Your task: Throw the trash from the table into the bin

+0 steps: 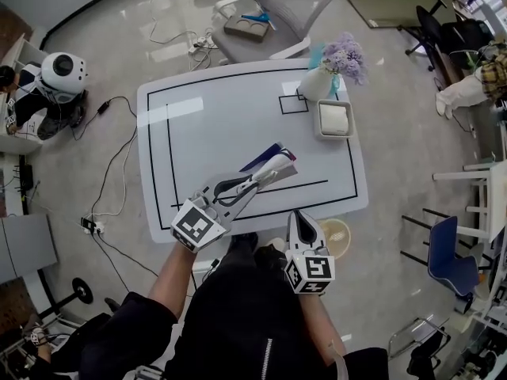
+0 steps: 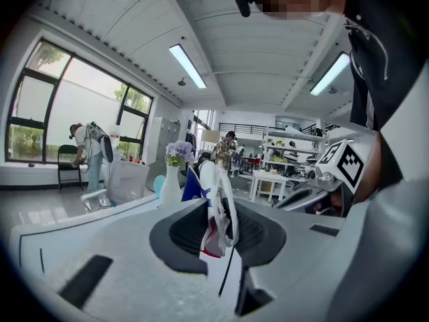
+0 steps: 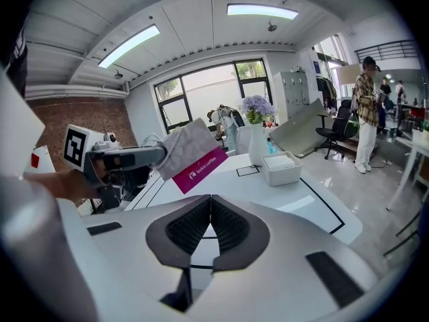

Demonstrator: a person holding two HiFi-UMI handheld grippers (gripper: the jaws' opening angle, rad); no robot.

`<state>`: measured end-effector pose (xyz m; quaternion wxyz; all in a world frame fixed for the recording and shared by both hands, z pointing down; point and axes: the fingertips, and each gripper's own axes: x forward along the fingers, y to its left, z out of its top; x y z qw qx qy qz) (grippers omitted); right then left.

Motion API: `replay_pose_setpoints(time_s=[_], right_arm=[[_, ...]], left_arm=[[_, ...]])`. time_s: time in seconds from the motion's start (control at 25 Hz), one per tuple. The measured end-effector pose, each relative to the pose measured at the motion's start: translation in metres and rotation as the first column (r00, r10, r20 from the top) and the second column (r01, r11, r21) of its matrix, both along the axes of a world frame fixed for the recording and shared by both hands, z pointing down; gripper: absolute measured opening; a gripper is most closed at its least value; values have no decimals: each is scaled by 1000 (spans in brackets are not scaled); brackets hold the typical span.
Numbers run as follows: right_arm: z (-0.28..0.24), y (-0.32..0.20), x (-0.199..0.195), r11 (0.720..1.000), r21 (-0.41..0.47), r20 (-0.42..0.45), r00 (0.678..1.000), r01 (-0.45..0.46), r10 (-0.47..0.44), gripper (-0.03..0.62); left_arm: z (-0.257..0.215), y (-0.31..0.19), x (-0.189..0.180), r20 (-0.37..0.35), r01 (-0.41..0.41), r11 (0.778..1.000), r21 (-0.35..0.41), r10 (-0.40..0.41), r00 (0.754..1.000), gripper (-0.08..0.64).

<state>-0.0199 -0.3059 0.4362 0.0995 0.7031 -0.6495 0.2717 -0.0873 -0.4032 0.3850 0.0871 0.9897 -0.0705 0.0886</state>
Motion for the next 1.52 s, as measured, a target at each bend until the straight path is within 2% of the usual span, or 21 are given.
replay_pose_setpoints(time_s=[0.28,0.52,0.76,1.0,1.36,1.52], right_arm=[[-6,-6,-4,1000,15,1,1000,21,-21,9],[-8,-9,-8,1000,26,1,1000,3,-3,9],[-6,7,4,998,23,6,998,-60,60,9],[-3,34,16,987,27,11,988,-156,155,9],[-8,106,64,949,51,6,950,-312,312,9],[-14,146,84,932,60,2,934,-356,357,9]], left_arm=[[-59,-4,-6,-80,45,998,41,-42,996,75],[-66,0,-1,-88,17,997,69,-10,996,75],[-65,11,19,-82,-48,997,66,53,995,75],[-60,35,42,-75,-155,985,70,160,984,75],[-68,106,103,-80,-308,947,96,315,946,75],[-71,145,127,-82,-353,931,91,360,929,75]])
